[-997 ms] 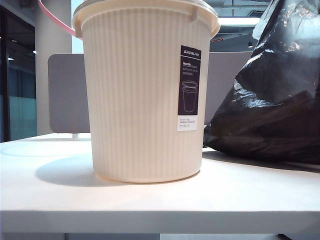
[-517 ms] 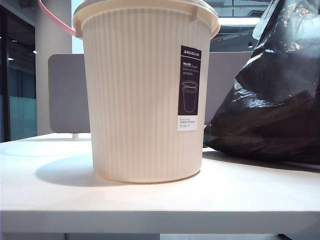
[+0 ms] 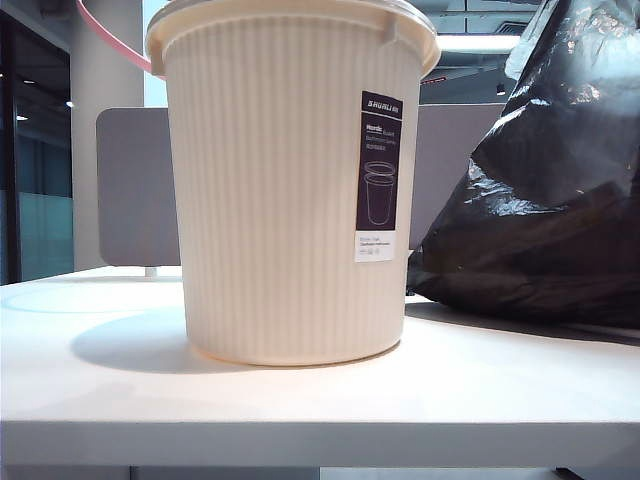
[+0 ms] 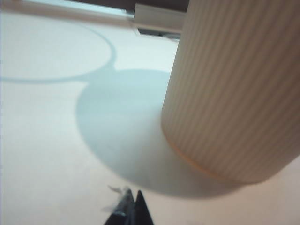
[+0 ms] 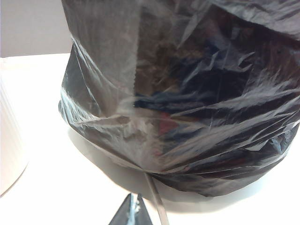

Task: Open the ring lid of the trash can, pull out the black garbage bag inside, and place it on the table.

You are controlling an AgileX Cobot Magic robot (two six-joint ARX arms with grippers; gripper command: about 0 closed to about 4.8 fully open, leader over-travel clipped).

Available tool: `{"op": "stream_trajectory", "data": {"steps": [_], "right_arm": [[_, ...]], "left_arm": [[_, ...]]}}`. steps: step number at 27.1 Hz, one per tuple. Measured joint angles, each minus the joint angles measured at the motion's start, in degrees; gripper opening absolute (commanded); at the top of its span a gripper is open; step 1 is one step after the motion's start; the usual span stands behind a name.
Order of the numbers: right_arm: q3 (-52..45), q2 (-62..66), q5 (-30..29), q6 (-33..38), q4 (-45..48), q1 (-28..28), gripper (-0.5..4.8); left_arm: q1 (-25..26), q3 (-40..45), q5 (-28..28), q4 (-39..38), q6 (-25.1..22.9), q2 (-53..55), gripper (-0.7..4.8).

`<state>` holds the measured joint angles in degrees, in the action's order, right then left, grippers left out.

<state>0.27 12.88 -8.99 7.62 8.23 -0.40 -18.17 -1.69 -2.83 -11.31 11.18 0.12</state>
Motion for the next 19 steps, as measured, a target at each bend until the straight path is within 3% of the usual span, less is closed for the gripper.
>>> {"op": "stream_trajectory", "data": {"steps": [9,15,19], "right_arm": [[0.0,0.04,0.0,0.0,-2.67,0.0,-0.01],[0.0,0.02,-0.02,0.0,-4.42,0.02,-0.01],[0.0,0.02,-0.02,0.0,-4.42,0.04,-0.01]], "left_arm": [[-0.02,0.85,-1.14,1.18,-0.07,0.0,-0.06],[-0.02,0.9,-3.17,1.31,-6.84,0.0,-0.06],[-0.02,0.9,-1.57,1.27,-7.72,0.0,-0.05]]}}
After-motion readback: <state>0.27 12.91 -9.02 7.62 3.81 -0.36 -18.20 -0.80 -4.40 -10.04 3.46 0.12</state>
